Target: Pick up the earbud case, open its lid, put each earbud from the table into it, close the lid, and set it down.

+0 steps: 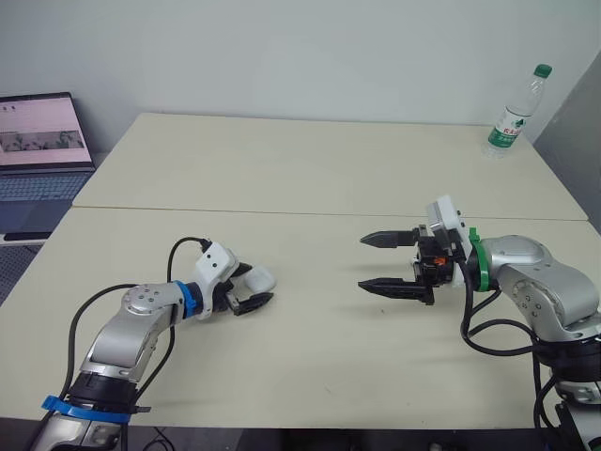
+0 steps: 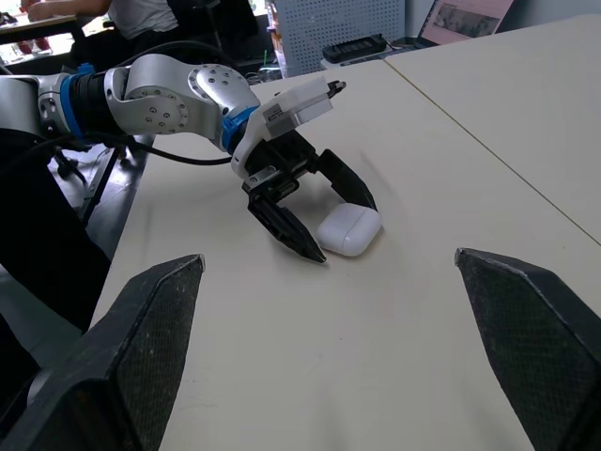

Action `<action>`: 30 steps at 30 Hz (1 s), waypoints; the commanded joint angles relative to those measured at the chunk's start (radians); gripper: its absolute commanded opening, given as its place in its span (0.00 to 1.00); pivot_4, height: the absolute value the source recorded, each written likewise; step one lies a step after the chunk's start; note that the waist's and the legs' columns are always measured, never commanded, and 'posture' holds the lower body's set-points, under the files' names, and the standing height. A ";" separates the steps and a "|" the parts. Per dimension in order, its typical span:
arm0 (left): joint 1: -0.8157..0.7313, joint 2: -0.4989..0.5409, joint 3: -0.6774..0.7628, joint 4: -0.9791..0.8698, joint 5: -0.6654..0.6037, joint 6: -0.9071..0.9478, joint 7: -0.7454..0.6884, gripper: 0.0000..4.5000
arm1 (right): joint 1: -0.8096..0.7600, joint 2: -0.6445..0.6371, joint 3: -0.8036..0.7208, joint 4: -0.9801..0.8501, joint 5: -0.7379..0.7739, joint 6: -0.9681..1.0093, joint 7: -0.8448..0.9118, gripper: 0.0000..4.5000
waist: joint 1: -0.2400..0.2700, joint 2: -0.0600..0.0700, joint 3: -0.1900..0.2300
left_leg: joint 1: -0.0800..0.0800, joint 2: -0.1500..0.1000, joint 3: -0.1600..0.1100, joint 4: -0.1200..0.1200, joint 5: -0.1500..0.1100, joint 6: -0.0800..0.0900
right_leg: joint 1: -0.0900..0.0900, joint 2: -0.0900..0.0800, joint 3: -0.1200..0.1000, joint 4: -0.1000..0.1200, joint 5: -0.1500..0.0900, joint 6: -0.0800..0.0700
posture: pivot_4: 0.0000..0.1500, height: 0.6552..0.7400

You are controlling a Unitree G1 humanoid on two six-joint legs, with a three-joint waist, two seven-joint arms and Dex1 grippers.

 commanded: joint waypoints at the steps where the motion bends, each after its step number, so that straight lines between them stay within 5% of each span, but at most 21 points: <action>1: 0.001 -0.010 0.005 0.026 0.007 -0.013 -0.011 0.87 | -0.016 -0.004 -0.019 -0.012 -0.002 -0.016 0.003 1.00 | 0.000 0.000 0.000 | 0.000 0.000 0.000 0.000 0.000 0.000 | 0.000 0.000 0.000 0.000 0.000 0.000 | 1.00 1.00; 5: 0.003 -0.023 0.001 0.035 0.012 -0.018 -0.008 0.62 | -0.011 -0.006 -0.025 -0.014 0.003 -0.010 0.000 1.00 | 0.000 0.000 0.000 | 0.000 0.000 0.000 0.000 0.000 0.000 | 0.000 0.000 0.000 0.000 0.000 0.000 | 1.00 1.00; 12: -0.048 -0.041 0.033 -0.006 0.050 -0.149 0.027 0.62 | -0.023 -0.012 0.000 0.037 -0.060 -0.044 -0.005 1.00 | 0.001 0.000 0.000 | 0.000 0.000 0.000 0.000 0.000 0.000 | 0.000 0.000 0.000 0.000 0.000 0.000 | 1.00 1.00; 22: -0.229 -0.036 -0.014 0.136 0.415 -1.055 0.182 0.62 | -0.182 0.188 0.000 0.104 0.039 0.281 -0.217 1.00 | -0.003 -0.001 0.001 | 0.000 0.000 0.002 0.000 0.000 0.000 | -0.001 0.000 0.001 0.000 0.000 0.000 | 1.00 1.00; 30: -0.316 -0.046 -0.041 0.267 0.477 -1.386 0.271 0.62 | -0.279 0.308 -0.003 0.108 0.109 0.408 -0.294 1.00 | 0.006 -0.001 0.001 | -0.005 0.000 0.001 0.001 0.000 0.000 | -0.005 -0.001 0.000 0.004 0.000 0.000 | 1.00 1.00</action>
